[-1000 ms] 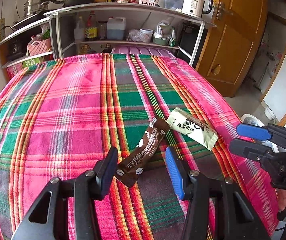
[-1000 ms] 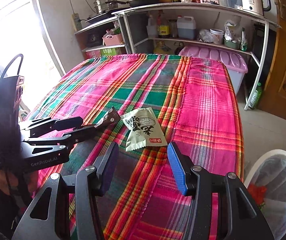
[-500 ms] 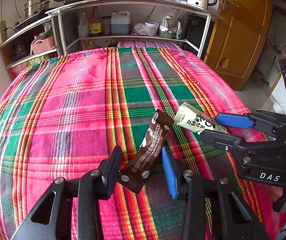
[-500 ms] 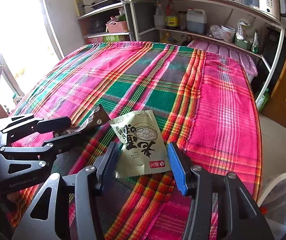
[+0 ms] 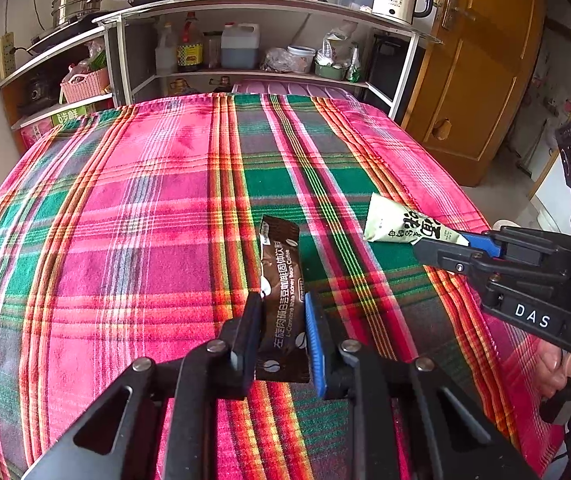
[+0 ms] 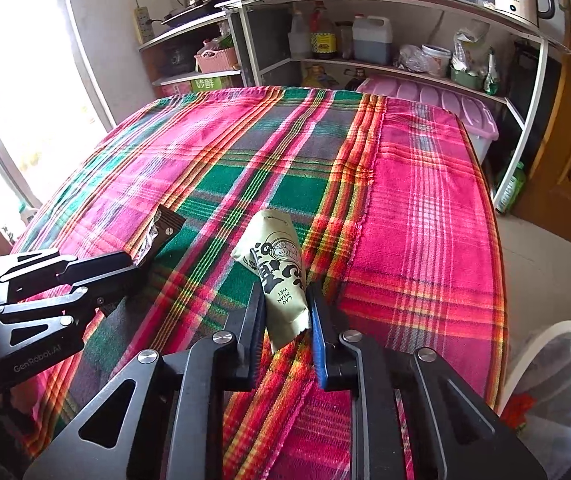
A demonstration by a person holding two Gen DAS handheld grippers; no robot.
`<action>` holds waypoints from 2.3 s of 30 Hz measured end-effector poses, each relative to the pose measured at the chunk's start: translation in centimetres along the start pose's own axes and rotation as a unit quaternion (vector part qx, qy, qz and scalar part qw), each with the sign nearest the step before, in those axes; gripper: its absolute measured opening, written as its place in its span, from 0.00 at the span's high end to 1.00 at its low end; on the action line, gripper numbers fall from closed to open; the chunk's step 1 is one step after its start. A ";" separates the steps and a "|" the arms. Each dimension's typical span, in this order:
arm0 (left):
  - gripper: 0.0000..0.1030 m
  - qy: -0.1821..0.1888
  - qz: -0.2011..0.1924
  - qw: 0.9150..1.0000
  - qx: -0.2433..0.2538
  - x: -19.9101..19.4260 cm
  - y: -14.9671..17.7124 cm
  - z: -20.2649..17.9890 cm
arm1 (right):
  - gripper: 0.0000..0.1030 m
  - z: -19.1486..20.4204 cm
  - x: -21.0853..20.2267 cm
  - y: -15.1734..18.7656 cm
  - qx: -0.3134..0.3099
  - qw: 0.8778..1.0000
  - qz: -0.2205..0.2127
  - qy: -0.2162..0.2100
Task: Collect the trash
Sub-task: 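Grasp the brown coffee stick with the left tool while the right tool grasps the beige sachet, then carry the brown coffee stick and beige sachet over the bin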
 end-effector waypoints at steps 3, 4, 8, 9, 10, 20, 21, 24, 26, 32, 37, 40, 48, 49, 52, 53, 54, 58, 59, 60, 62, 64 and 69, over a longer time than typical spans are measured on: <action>0.78 0.005 -0.001 1.000 -0.002 -0.3 0.3 -0.2 | 0.81 0.2 -0.7 0.4 0.004 1.000 -0.005 -0.004; 0.78 0.006 -0.002 1.000 -0.004 -0.5 0.4 -0.3 | 0.81 0.3 -0.9 0.6 0.005 1.000 -0.007 -0.004; 0.78 0.014 -0.011 1.000 -0.010 -1.4 0.9 -0.6 | 0.81 0.4 -2.1 1.2 0.012 1.000 -0.016 -0.006; 0.78 0.015 -0.012 1.000 -0.010 -1.5 1.0 -0.8 | 0.81 0.4 -2.5 1.4 0.014 1.000 -0.019 -0.007; 0.78 0.016 -0.014 1.000 -0.012 -1.7 1.1 -0.9 | 0.81 0.4 -2.9 1.5 0.016 1.000 -0.021 -0.007; 0.78 0.028 -0.039 0.999 -0.014 -4.6 1.9 -2.9 | 0.81 0.3 -7.1 4.0 0.035 0.998 -0.048 -0.004; 0.78 0.029 -0.040 0.999 -0.012 -4.9 2.0 -3.2 | 0.81 0.3 -7.6 4.3 0.037 0.998 -0.051 -0.003; 0.78 0.035 -0.044 0.998 -0.010 -5.7 2.1 -4.1 | 0.81 -0.1 -8.7 5.0 0.044 0.997 -0.056 0.001; 0.78 0.039 -0.046 0.998 -0.008 -6.2 2.2 -4.6 | 0.81 -0.3 -9.5 5.5 0.048 0.997 -0.060 0.003; 0.78 0.049 -0.051 0.997 0.002 -7.2 2.6 -6.7 | 0.81 -0.8 -11.6 7.0 0.058 0.996 -0.072 0.011; 0.78 0.062 -0.054 0.997 0.014 -8.0 2.8 -8.8 | 0.81 -1.7 -13.3 8.3 0.071 0.994 -0.084 0.016; 0.78 0.070 -0.055 0.996 0.024 -8.4 2.8 -10.2 | 0.81 -2.4 -14.3 9.0 0.079 0.993 -0.089 0.021; 0.78 0.089 -0.058 0.993 0.051 -8.9 2.6 -14.2 | 0.81 -4.8 -16.9 10.5 0.103 0.988 -0.110 0.034; 0.78 0.091 -0.059 0.993 0.054 -8.9 2.5 -14.7 | 0.81 -5.2 -17.3 10.7 0.106 0.987 -0.112 0.036; 0.78 0.098 -0.060 0.991 0.064 -8.9 2.2 -16.2 | 0.81 -6.4 -18.2 11.4 0.119 0.985 -0.118 0.044; 0.78 0.100 -0.061 0.991 0.068 -8.8 2.2 -16.9 | 0.81 -6.8 -18.5 11.7 0.123 0.984 -0.121 0.047; 0.78 0.102 -0.061 0.990 0.072 -8.8 2.1 -17.4 | 0.81 -7.2 -18.8 11.9 0.127 0.983 -0.123 0.050; 0.78 0.116 -0.060 0.988 0.087 -8.5 1.8 -19.8 | 0.81 -8.8 -19.8 12.8 0.143 0.979 -0.129 0.063; 0.78 0.120 -0.059 0.987 0.090 -8.3 1.7 -20.4 | 0.81 -9.3 -20.0 12.9 0.147 0.978 -0.130 0.066; 0.78 0.124 -0.059 0.986 0.093 -8.2 1.6 -20.9 | 0.81 -9.7 -20.2 13.1 0.151 0.977 -0.131 0.069; 0.78 0.130 -0.056 0.985 0.098 -7.8 1.4 -22.0 | 0.81 -10.5 -20.6 13.5 0.158 0.976 -0.132 0.075; 0.78 0.136 -0.054 0.984 0.103 -7.5 1.2 -22.9 | 0.81 -11.2 -20.9 13.8 0.164 0.974 -0.133 0.080; 0.78 0.148 -0.051 0.981 0.112 -6.7 0.8 -24.8 | 0.81 -12.9 -21.1 14.4 0.177 0.971 -0.133 0.092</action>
Point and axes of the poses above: each gripper's, at about its wrist camera, not at the fingertips, and x roughly the way its jaws point, z to its left, y to its underside, the point moved 4 cm from there along x, roughly the way its jaws point, and after that the axes turned 9 degrees about -y, right-handed, at the moved point
